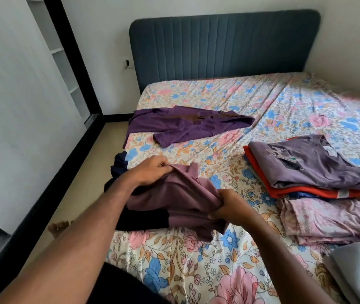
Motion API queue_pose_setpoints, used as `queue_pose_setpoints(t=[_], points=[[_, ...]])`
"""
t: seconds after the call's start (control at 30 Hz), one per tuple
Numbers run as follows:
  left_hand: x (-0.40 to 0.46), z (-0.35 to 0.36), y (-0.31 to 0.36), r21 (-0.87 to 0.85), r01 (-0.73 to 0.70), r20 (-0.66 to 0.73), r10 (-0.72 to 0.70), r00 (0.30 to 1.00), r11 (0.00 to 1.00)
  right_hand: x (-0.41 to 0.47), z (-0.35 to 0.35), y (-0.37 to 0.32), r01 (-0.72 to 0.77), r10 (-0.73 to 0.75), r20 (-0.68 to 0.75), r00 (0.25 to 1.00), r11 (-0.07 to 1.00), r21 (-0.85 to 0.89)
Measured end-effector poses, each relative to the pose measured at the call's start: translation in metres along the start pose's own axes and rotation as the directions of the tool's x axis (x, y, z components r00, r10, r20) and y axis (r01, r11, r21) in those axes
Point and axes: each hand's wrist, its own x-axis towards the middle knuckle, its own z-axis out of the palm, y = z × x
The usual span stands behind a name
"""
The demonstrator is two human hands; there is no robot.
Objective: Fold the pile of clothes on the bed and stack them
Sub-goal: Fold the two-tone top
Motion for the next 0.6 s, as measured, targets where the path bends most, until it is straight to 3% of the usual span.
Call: queue_pose_setpoints(t=[0.1,0.17,0.2,0.23,0.3,0.4,0.47,0.53,0.6], points=[[-0.015,-0.039,0.024,-0.115,-0.129,0.095,0.141,0.986,0.985,0.016,-0.002,-0.003,-0.068,0.037,-0.224,0.974,0.989,-0.135],[-0.030,-0.058,0.041,-0.245,-0.162,0.127,0.197,0.972,0.956,0.026,-0.015,-0.012,-0.103,0.139,-0.353,0.925,0.988,0.119],[-0.034,-0.064,0.045,-0.339,-0.129,0.127,0.181,0.975,0.932,0.029,-0.020,-0.020,-0.134,0.247,-0.284,0.926,0.921,0.366],[-0.040,-0.073,0.051,-0.413,-0.110,0.112,0.170,0.979,0.904,0.032,-0.027,-0.032,-0.183,0.332,-0.154,0.931,0.786,0.590],[-0.043,-0.081,0.055,-0.436,-0.058,0.121,0.122,0.985,0.898,0.034,-0.032,-0.049,-0.263,0.384,0.053,0.922,0.519,0.813],[-0.049,-0.088,0.053,-0.052,0.056,0.154,-0.047,0.987,0.997,0.037,-0.027,-0.078,-0.165,0.364,0.060,0.929,0.264,0.950],[-0.048,-0.088,0.048,0.102,0.082,0.131,-0.095,0.987,0.991,0.043,-0.026,-0.104,-0.018,0.351,-0.034,0.936,0.144,0.989],[-0.049,-0.095,0.049,0.016,0.074,0.054,-0.075,0.996,0.997,0.047,-0.041,-0.135,0.143,0.305,-0.152,0.940,0.052,0.988],[-0.053,-0.115,0.058,-0.245,0.016,-0.040,-0.027,0.999,0.969,0.052,-0.069,-0.170,0.235,0.227,-0.251,0.941,0.097,0.967]])
